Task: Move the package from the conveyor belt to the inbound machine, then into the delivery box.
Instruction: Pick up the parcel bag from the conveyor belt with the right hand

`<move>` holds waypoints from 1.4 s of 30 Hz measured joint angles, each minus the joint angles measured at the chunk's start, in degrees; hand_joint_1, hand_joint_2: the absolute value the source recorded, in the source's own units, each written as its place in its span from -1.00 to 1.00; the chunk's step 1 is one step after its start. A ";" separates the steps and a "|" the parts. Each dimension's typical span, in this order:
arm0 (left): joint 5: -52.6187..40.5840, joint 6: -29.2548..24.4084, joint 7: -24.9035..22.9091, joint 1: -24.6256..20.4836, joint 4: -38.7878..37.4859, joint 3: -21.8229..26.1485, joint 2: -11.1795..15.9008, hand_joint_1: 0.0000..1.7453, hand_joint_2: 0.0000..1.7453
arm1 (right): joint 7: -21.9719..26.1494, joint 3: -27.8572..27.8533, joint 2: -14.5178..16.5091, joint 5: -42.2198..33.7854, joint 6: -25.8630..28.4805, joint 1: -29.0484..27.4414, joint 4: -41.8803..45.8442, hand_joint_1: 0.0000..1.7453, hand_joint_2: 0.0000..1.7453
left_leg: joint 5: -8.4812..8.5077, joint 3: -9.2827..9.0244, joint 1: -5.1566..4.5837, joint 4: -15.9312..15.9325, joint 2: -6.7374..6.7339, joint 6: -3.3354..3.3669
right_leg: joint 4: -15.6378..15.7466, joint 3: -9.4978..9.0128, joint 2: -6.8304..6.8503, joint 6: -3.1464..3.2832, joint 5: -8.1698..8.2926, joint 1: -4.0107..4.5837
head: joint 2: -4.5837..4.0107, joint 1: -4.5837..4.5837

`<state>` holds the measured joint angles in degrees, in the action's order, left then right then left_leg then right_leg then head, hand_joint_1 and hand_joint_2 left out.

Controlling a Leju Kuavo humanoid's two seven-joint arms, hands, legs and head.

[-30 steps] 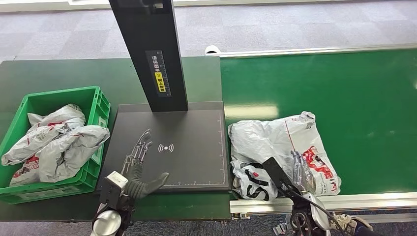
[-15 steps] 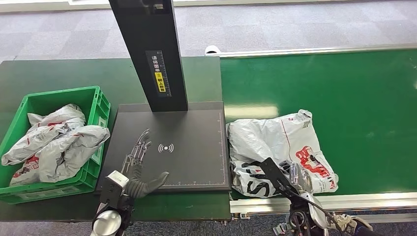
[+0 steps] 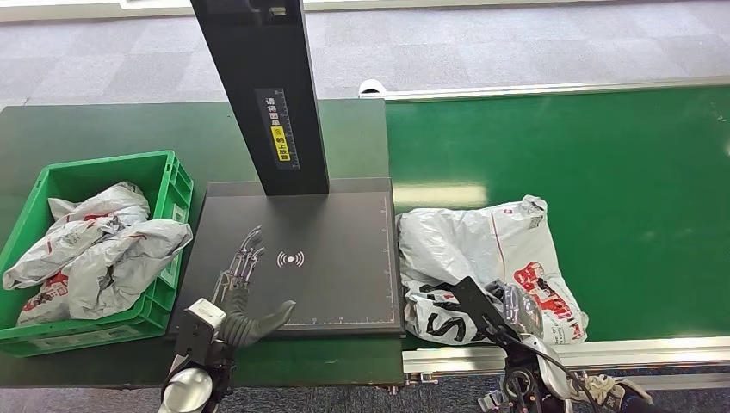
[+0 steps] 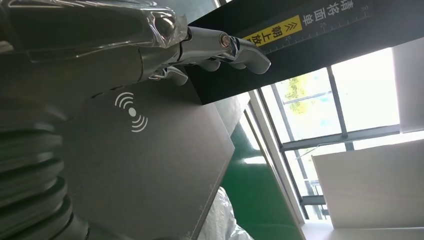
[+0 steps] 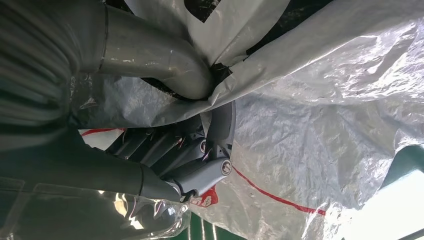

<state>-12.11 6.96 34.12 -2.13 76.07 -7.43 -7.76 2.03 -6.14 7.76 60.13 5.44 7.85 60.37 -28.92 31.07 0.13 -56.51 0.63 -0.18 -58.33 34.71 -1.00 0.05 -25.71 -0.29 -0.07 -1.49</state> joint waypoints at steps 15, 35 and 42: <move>1.83 -3.40 4.04 0.01 0.43 0.68 -0.34 -1.00 1.00 | 31.02 -0.44 1.30 -28.10 3.50 -2.49 12.69 1.00 1.00 | 0.00 0.00 0.00 0.00 0.00 0.00 | 0.00 0.02 0.00 0.00 0.00 0.00 | -0.01 0.00; 4.62 -11.13 5.95 -1.49 1.91 0.85 -0.63 -1.00 1.00 | 35.71 9.91 0.36 -18.62 10.90 -2.99 26.55 1.00 1.00 | 0.01 0.01 0.01 0.01 -0.03 -0.01 | -0.01 0.00 -0.01 0.01 0.00 0.01 | 0.00 0.01; 4.29 -15.58 6.03 -3.29 3.20 0.83 -0.61 -1.00 1.00 | 32.48 15.95 -0.10 -7.47 11.06 1.59 20.94 1.00 1.00 | 0.07 -0.01 0.01 0.01 0.04 -0.01 | -0.03 -0.03 0.14 0.01 0.00 0.01 | 0.00 0.01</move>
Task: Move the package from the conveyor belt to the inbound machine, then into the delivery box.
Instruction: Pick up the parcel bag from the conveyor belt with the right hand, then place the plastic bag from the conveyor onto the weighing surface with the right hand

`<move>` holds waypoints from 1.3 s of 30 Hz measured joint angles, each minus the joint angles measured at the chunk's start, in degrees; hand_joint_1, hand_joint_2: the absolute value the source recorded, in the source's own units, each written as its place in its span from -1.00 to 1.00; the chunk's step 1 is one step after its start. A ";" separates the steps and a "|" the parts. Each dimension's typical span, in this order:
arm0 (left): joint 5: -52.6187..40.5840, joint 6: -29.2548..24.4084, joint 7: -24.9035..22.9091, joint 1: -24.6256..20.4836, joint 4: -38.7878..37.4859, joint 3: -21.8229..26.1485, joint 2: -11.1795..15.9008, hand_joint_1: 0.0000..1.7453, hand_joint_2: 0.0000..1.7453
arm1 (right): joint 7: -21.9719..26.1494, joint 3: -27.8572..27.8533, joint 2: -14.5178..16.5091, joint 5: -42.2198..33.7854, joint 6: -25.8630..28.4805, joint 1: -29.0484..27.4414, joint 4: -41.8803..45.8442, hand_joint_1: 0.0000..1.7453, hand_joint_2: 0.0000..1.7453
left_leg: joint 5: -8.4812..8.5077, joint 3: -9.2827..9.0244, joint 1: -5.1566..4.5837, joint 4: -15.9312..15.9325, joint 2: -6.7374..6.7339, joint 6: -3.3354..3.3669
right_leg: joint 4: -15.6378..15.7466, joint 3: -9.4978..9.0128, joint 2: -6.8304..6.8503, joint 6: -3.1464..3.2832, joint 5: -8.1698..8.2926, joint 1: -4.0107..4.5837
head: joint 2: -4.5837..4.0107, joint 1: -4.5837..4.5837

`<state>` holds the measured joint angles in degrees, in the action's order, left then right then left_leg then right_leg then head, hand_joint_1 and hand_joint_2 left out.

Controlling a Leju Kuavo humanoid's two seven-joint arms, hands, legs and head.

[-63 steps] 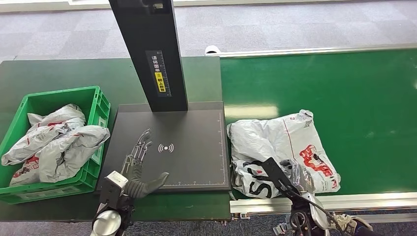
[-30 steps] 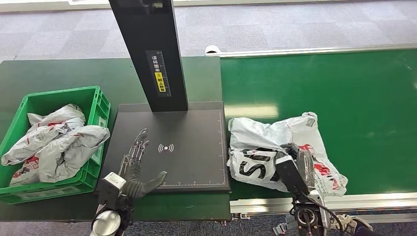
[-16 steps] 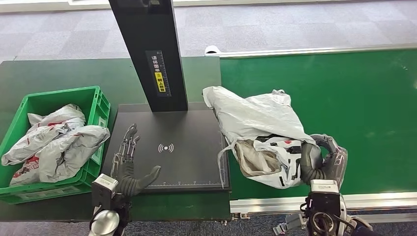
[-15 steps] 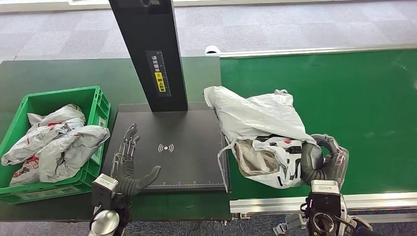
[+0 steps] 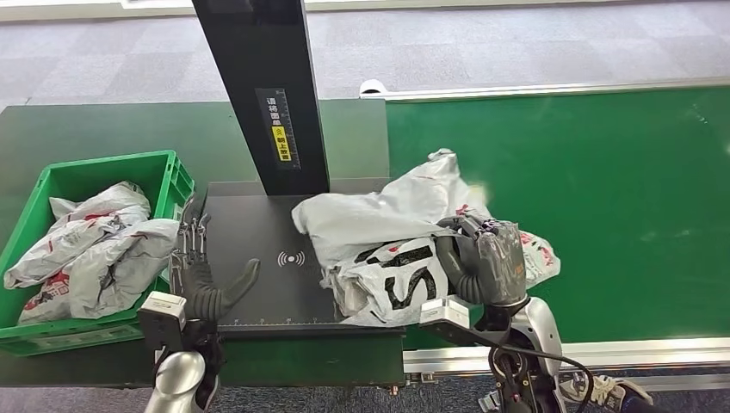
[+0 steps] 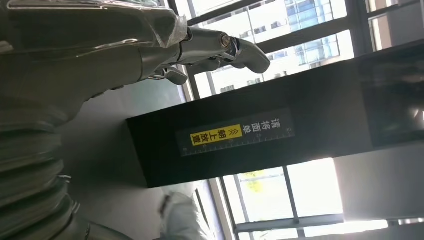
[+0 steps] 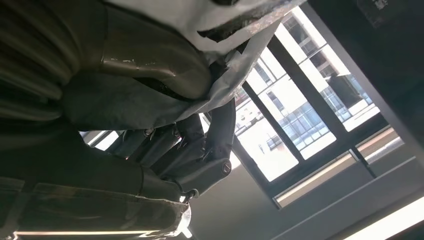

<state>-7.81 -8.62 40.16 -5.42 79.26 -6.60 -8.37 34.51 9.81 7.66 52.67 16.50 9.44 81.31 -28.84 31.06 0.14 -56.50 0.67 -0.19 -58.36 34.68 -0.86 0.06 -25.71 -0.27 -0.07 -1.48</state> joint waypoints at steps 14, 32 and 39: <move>3.34 -2.29 0.02 -0.50 2.43 0.00 0.79 -1.00 1.00 | -9.59 13.30 -2.04 21.90 -0.52 12.50 -21.71 1.00 1.00 | 0.00 0.03 0.01 0.00 -0.01 -0.01 | -0.02 0.03 0.00 0.01 0.01 0.01 | 0.00 0.00; 5.24 -1.69 0.02 -2.15 1.38 -0.88 1.23 -1.00 1.00 | -5.72 31.27 1.33 23.66 1.34 24.38 -44.47 1.00 1.00 | 0.00 0.04 0.01 0.00 -0.02 -0.01 | -0.02 0.07 -0.01 0.01 0.01 0.02 | 0.00 0.01; 5.87 -1.52 0.02 -2.81 0.43 -1.62 1.38 -1.00 1.00 | -2.04 33.94 3.58 21.57 1.66 25.36 -47.49 1.00 1.00 | 0.00 0.05 0.01 0.00 -0.02 -0.01 | -0.02 0.08 -0.02 0.00 0.00 0.02 | 0.00 0.00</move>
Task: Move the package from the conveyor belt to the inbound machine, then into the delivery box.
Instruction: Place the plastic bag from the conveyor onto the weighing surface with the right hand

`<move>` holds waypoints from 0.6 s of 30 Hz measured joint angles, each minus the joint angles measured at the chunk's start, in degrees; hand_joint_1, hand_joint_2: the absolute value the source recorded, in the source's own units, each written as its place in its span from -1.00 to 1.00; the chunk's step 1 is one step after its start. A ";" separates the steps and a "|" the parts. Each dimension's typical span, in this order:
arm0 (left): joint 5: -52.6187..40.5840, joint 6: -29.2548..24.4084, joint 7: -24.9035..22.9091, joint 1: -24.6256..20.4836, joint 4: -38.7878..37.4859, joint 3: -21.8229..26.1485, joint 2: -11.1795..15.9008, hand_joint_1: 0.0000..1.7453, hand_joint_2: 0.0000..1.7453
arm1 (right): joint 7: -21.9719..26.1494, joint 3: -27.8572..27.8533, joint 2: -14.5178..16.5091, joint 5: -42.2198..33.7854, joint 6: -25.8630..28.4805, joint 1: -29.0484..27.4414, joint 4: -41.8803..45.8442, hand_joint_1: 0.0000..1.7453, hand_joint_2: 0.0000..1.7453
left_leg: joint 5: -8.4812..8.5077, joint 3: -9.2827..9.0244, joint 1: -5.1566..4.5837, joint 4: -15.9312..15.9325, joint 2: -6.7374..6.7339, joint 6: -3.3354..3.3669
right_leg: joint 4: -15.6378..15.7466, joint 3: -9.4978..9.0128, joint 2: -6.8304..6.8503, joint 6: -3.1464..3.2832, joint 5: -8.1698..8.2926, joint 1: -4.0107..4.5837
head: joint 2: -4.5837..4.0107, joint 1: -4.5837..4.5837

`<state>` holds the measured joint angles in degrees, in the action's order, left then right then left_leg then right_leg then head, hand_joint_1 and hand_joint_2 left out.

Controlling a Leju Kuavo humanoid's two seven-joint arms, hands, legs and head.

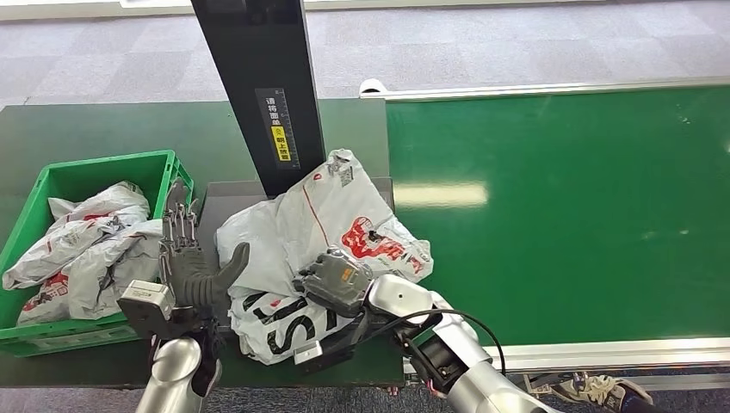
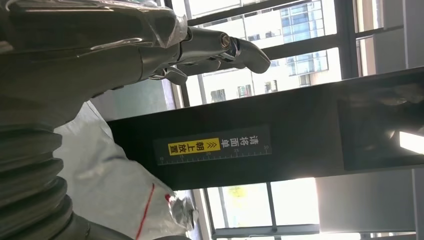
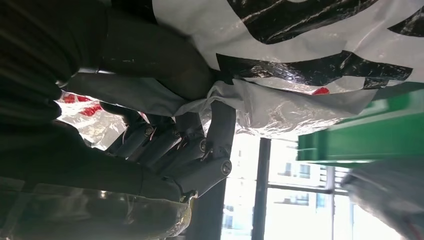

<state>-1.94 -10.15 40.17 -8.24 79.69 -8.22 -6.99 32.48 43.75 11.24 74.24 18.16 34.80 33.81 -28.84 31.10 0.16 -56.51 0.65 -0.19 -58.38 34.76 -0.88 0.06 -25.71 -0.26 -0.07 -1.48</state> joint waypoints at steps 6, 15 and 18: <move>0.85 -0.20 0.00 -0.63 -0.82 -0.82 0.10 -1.00 1.00 | -0.34 1.75 1.78 -2.21 1.06 0.41 -2.33 1.00 1.00 | 0.00 0.01 0.00 0.00 0.00 0.00 | 0.00 0.00 0.00 0.00 0.00 0.00 | 0.00 0.01; 1.20 -0.23 0.00 -0.81 -1.22 -0.99 0.16 -1.00 1.00 | -0.59 2.45 2.44 -2.62 1.31 0.98 -3.87 1.00 1.00 | 0.00 0.00 0.00 0.00 0.00 0.00 | 0.00 0.01 0.00 0.00 0.00 0.00 | 0.00 0.01; 1.29 -0.24 0.00 -0.83 -1.27 -1.00 0.21 -1.00 1.00 | -0.60 2.65 2.45 -3.97 1.90 1.33 -4.18 0.25 1.00 | 0.00 0.01 0.00 0.00 0.00 0.00 | 0.00 0.01 0.00 0.00 0.00 0.00 | 0.00 0.01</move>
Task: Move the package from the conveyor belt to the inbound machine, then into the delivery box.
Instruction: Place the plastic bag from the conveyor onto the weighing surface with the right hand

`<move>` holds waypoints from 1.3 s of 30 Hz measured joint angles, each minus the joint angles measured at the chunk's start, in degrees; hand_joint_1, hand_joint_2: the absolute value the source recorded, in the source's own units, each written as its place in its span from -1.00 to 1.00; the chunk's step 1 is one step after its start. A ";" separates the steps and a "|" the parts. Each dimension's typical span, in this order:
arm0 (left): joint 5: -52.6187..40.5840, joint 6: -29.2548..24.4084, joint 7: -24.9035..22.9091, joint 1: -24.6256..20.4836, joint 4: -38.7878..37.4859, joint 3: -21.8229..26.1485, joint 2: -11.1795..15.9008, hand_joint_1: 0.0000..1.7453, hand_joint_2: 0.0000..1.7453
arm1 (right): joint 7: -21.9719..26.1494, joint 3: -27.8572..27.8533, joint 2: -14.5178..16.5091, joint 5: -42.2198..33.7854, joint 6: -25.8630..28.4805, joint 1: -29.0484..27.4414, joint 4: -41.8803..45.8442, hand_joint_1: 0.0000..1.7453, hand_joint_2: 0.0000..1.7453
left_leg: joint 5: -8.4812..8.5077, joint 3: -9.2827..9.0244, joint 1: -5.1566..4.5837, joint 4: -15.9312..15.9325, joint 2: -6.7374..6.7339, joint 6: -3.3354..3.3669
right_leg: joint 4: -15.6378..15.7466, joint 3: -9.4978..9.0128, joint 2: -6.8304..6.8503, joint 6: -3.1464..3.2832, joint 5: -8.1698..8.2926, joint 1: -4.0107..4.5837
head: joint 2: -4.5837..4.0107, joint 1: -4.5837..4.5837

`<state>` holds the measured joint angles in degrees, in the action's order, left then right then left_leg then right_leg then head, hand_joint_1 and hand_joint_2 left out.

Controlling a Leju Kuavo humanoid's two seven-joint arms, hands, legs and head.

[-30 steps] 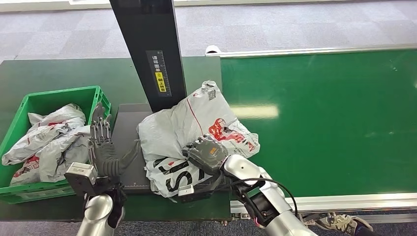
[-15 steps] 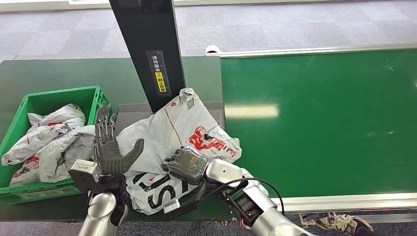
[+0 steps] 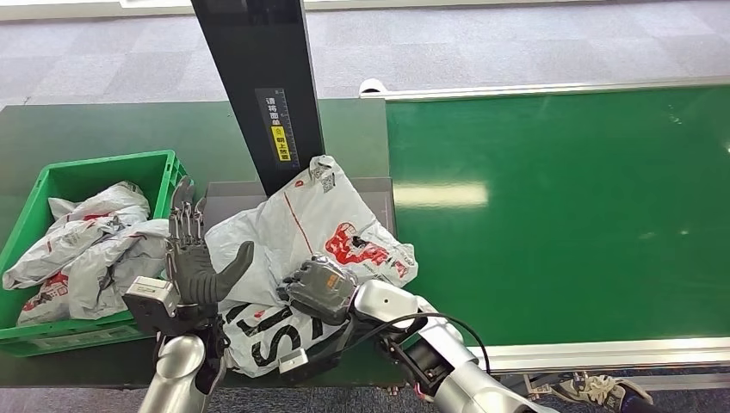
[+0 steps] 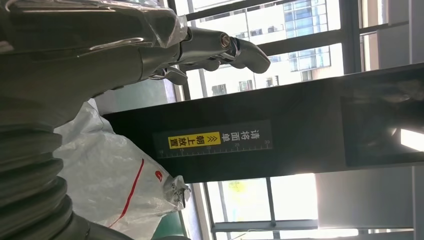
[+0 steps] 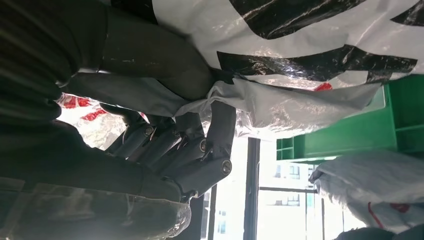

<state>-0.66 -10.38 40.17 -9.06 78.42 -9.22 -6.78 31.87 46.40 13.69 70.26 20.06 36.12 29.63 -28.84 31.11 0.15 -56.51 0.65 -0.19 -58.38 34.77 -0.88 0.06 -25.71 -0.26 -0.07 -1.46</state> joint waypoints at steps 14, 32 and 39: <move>0.00 -0.29 0.00 0.36 -0.02 0.09 0.39 -1.00 1.00 | -0.56 -6.04 -2.88 -17.05 5.93 -0.81 6.76 -1.00 1.00 | 0.00 0.01 0.00 -0.01 0.01 0.00 | 0.00 0.00 0.01 0.00 0.00 0.00 | -0.01 0.00; -9.67 13.30 -5.19 2.14 -3.26 -2.49 1.28 -1.00 1.00 | 8.11 -25.52 -5.54 -53.75 -15.17 -17.53 29.79 -1.00 1.00 | -0.03 0.03 -0.01 -0.01 0.00 0.01 | 0.03 0.03 0.01 0.00 -0.01 -0.01 | 0.00 0.00; -32.75 15.96 -15.92 0.46 -11.21 -8.82 2.39 -1.00 1.00 | 8.17 -29.17 -5.50 -53.21 -16.08 -19.61 32.26 -1.00 1.00 | -0.03 0.02 -0.01 -0.01 0.01 0.01 | 0.02 0.03 0.00 0.00 0.00 -0.01 | 0.00 -0.02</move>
<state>-33.41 5.57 24.25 -8.60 67.21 -18.05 -4.39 40.05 17.23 8.19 17.05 3.98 16.51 61.89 -28.87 31.13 0.14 -56.51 0.66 -0.19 -58.35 34.81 -0.88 0.06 -25.71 -0.27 -0.07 -1.48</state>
